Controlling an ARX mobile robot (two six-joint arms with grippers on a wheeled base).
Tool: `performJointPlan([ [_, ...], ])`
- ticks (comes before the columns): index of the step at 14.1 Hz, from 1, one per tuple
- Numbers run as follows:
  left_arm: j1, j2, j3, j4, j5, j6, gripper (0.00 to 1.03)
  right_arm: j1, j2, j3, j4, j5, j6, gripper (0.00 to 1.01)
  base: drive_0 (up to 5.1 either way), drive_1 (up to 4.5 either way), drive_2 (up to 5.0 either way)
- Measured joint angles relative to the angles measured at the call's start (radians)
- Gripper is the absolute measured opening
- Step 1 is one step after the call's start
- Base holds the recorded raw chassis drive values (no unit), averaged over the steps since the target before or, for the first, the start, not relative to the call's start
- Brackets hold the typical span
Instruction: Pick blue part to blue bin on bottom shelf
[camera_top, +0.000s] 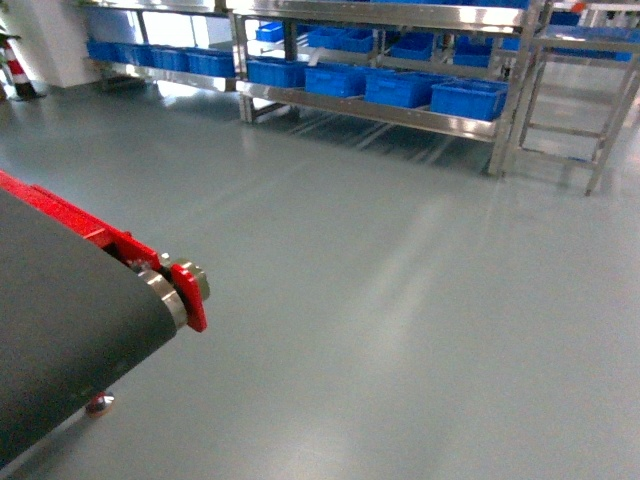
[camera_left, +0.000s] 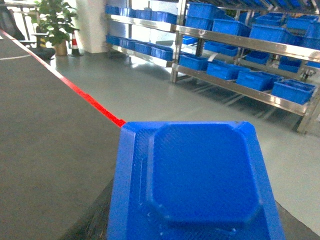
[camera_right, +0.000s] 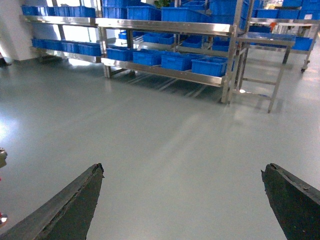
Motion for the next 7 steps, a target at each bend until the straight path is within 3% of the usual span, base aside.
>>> performJointPlan([
  [7, 0.000, 0.000, 0.000, 0.000, 0.000, 0.000, 0.44, 0.000, 0.000, 0.000, 0.000, 0.000, 0.000, 0.98, -1.6, -1.65, -1.6],
])
